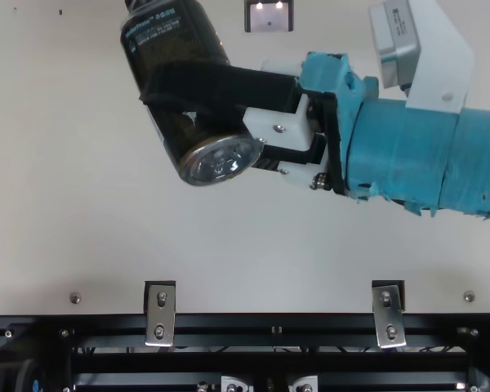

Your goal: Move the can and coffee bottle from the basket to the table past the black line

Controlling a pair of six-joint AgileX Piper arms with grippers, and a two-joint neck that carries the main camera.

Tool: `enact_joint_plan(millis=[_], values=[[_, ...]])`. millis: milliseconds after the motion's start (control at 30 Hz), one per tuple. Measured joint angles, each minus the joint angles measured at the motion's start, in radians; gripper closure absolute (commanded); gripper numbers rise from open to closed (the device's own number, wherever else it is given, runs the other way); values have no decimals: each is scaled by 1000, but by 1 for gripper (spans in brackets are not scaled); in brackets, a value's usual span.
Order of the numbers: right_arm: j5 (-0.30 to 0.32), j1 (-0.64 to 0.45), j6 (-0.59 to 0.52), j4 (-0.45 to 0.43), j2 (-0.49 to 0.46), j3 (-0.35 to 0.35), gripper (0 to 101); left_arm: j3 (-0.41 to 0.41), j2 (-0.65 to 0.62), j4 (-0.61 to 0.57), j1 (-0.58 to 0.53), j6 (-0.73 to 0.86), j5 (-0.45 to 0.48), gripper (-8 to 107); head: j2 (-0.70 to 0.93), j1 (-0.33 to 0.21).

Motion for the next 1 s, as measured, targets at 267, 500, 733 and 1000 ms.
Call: enact_joint_plan(millis=[267,500,733,1000], values=[[1,-2,-6,7,0,2,101,10,0,378,11,0,-76,9,0,5],[-98,22,58,-124,-21,-5,101,10,0,416,11,0,-74,9,0,0],[-310,72,248,-429,-57,21,101,10,0,416,11,0,-74,9,0,0],[-462,8,537,-938,-84,83,101,10,0,416,11,0,-74,9,0,0]])
